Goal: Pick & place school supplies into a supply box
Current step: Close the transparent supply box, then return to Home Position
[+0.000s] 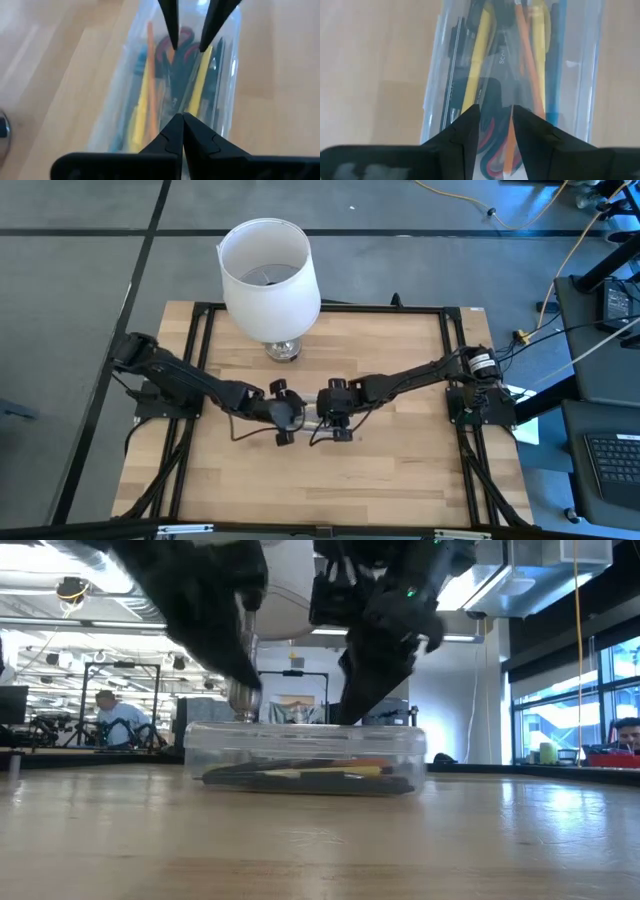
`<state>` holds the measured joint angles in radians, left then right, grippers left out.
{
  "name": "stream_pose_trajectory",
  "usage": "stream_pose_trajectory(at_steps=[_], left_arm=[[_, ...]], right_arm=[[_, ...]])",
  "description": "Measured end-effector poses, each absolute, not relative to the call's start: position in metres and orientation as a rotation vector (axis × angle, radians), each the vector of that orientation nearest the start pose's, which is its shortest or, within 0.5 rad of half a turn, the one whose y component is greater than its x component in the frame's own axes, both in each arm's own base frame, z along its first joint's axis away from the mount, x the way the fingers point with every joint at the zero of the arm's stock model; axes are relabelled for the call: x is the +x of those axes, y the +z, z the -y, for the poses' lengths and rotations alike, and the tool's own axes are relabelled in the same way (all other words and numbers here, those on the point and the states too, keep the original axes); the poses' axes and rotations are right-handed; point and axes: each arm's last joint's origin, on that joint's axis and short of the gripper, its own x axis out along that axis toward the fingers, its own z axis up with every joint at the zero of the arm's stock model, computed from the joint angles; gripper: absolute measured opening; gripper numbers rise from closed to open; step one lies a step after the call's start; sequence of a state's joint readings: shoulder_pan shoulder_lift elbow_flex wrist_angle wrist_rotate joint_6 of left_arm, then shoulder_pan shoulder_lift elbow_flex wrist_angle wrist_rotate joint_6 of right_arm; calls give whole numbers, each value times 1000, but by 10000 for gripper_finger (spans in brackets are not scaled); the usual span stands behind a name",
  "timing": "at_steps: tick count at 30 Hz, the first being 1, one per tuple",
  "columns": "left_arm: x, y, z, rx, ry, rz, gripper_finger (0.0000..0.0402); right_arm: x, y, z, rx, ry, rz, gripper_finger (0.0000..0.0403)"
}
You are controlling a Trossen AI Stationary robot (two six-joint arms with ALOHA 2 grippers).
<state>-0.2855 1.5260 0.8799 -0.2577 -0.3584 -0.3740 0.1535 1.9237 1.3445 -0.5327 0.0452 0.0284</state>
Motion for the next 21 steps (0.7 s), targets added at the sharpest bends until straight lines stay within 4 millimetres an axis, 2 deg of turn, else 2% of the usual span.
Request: stream_pose_trajectory(at_steps=[3, 6, 8, 14, 17, 21], left_arm=[[281, 214, 71, -38, 196, -776, 2], [262, 233, 65, -17, 199, -700, 5], [244, 244, 62, -24, 188, -619, 5], [188, 258, 48, -44, 120, -340, 1], [164, 256, 40, -52, 110, -241, 2], [138, 246, 32, -84, 111, -146, 5]], right_arm=[[383, 193, -70, -100, 121, -1075, 126], [371, 224, -83, -120, 164, -970, 126], [357, 238, -88, -147, 151, -901, 126], [293, 247, -82, -97, -23, -722, 126], [260, 241, -74, -51, -32, -647, 126], [226, 232, -62, -35, -23, -509, 126]])
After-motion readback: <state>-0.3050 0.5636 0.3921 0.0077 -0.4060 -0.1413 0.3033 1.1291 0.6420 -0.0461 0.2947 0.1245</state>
